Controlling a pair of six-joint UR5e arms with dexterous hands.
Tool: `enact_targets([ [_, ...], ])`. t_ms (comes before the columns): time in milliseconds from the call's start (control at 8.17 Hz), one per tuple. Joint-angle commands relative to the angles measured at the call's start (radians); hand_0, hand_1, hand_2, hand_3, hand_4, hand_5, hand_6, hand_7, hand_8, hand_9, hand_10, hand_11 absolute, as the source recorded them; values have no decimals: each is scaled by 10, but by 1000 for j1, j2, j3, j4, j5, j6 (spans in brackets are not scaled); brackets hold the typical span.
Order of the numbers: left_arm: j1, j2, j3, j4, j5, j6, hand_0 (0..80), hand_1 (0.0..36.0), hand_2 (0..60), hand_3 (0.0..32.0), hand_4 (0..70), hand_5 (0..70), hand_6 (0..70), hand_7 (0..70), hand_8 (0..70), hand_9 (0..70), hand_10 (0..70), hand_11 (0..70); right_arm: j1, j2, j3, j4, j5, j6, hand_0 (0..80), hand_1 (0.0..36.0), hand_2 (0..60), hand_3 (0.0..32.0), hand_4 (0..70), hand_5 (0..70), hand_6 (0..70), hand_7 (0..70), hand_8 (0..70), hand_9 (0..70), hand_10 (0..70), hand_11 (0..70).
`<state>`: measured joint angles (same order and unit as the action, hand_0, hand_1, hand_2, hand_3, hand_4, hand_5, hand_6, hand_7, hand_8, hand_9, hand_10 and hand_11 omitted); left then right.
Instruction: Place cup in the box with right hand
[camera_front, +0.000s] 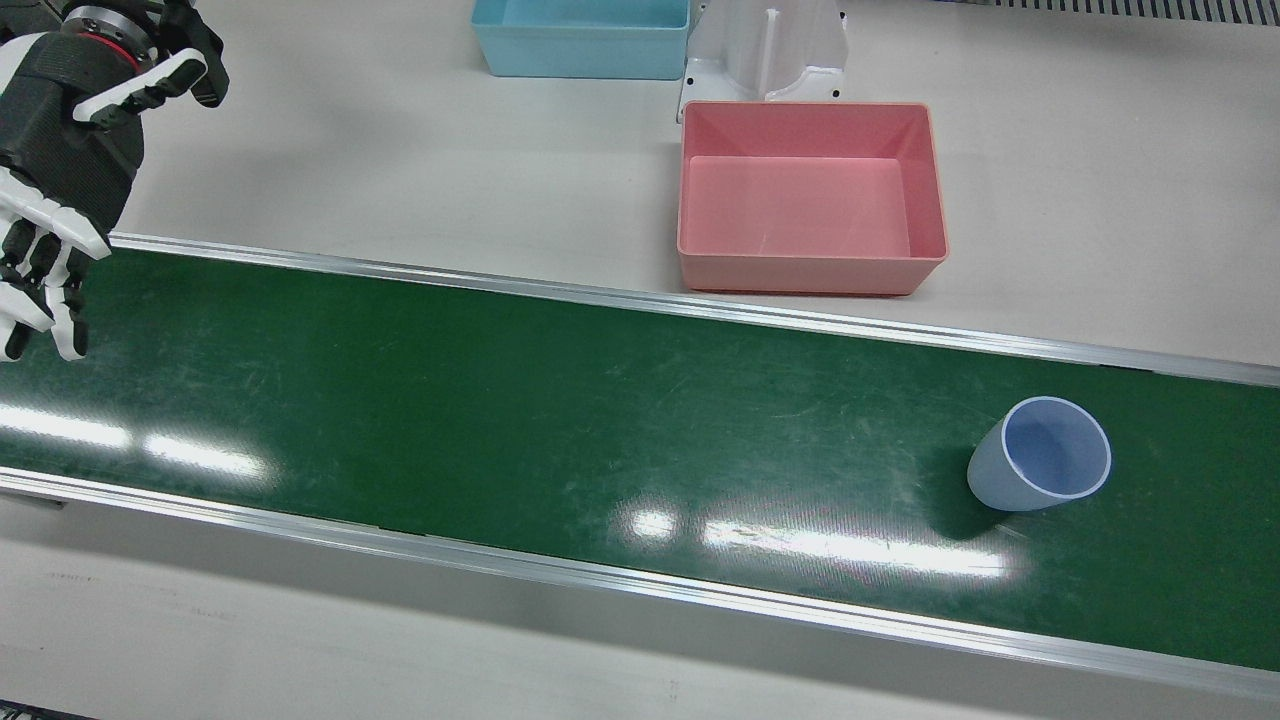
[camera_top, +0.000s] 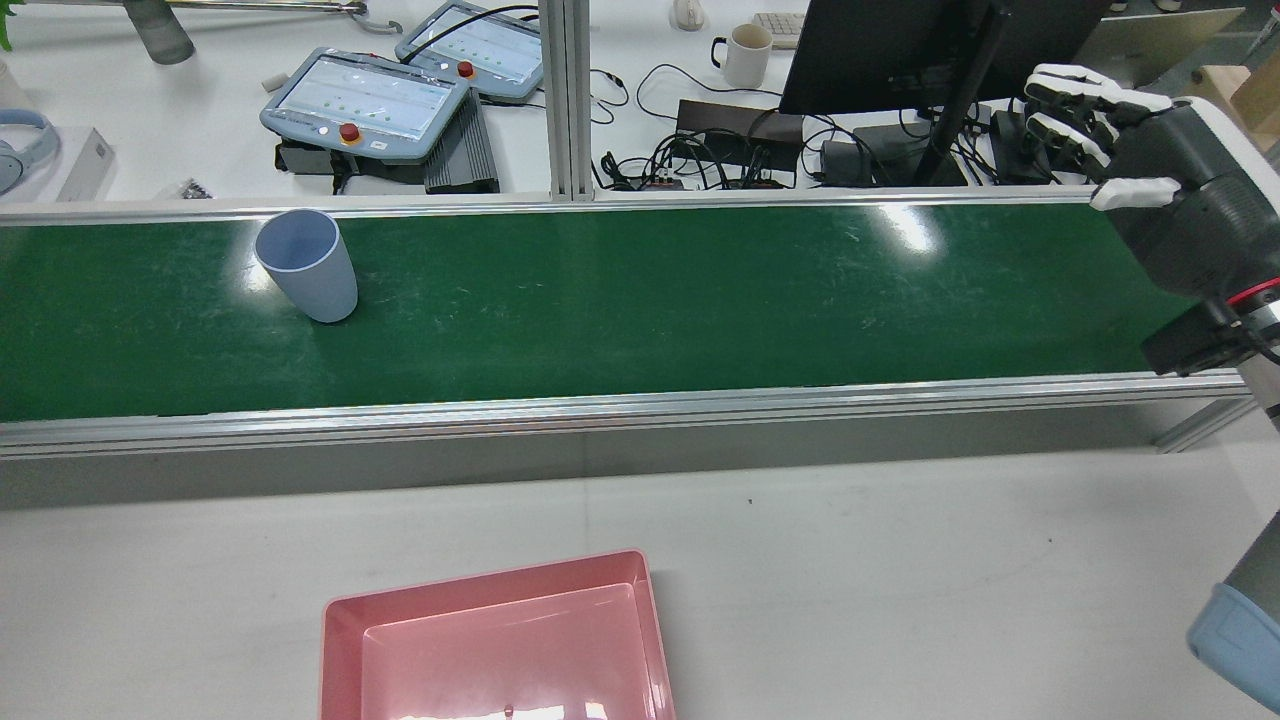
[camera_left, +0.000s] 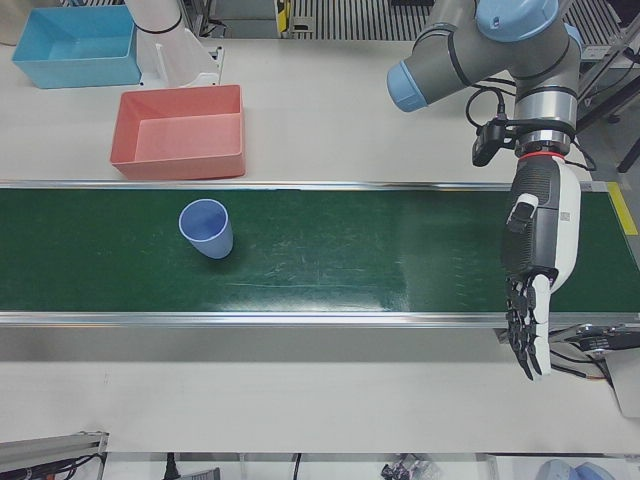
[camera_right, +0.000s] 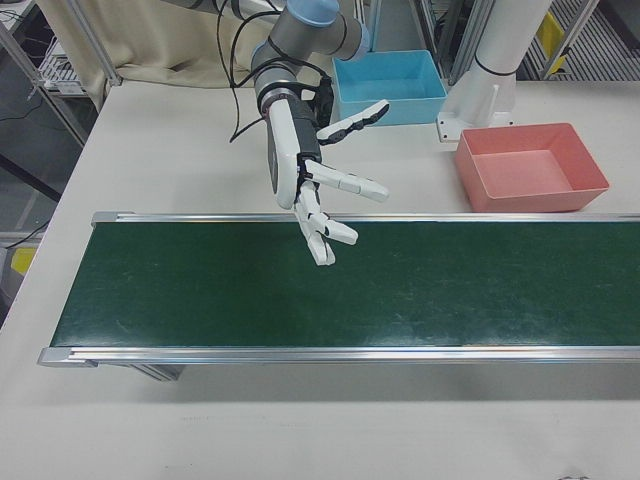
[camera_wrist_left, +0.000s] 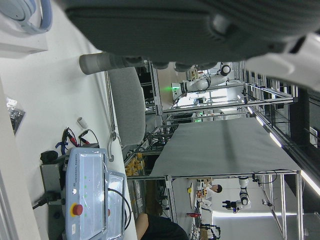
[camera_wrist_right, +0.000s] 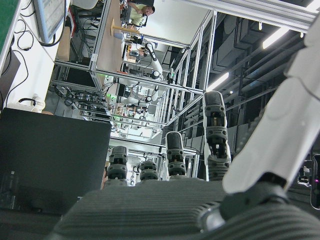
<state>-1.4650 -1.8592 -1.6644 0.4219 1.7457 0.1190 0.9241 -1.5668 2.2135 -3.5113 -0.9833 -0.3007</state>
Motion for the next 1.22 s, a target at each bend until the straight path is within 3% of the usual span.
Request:
enact_targets([
  [0, 0, 0, 0, 0, 0, 1, 0, 0, 0, 0, 0, 0, 0, 0, 0, 0, 0, 0, -1, 1, -2, 0, 0, 0, 490, 28, 0, 78, 299, 33, 55, 298, 18, 81, 91, 140],
  [980, 0, 0, 0, 0, 0, 1, 0, 0, 0, 0, 0, 0, 0, 0, 0, 0, 0, 0, -5, -1, -5, 0, 0, 0, 491, 29, 0, 70, 300, 34, 58, 307, 23, 89, 92, 143],
  [1102, 0, 0, 0, 0, 0, 1, 0, 0, 0, 0, 0, 0, 0, 0, 0, 0, 0, 0, -5, -1, -6, 0, 0, 0, 492, 29, 0, 56, 307, 34, 60, 310, 24, 91, 93, 143],
])
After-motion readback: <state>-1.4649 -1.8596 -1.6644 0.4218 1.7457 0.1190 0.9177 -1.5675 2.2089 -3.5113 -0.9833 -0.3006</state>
